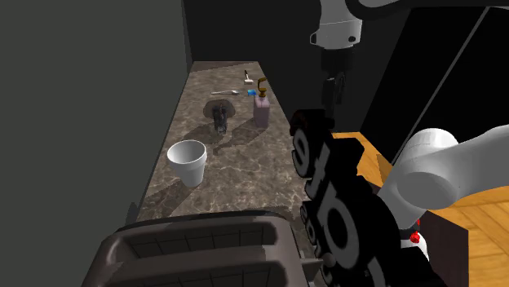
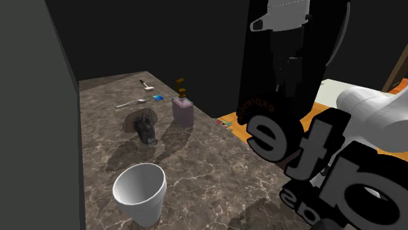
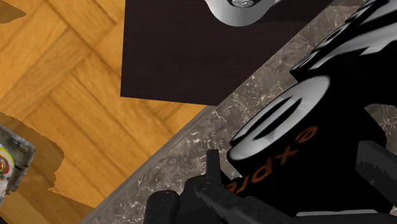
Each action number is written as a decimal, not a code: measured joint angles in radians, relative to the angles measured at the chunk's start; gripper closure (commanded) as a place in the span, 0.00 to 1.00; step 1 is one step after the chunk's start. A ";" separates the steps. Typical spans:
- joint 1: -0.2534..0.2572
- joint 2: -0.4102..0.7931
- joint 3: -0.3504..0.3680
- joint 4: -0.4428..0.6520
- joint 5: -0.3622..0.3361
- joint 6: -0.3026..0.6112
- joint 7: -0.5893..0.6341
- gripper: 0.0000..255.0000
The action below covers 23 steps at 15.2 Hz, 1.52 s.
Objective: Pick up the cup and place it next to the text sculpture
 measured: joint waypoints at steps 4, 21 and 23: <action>0.006 0.046 0.017 -0.003 0.028 0.066 0.025 0.00; 0.055 0.580 0.139 0.172 0.165 0.546 0.199 0.00; 0.061 0.648 0.153 0.213 0.170 0.585 0.223 0.00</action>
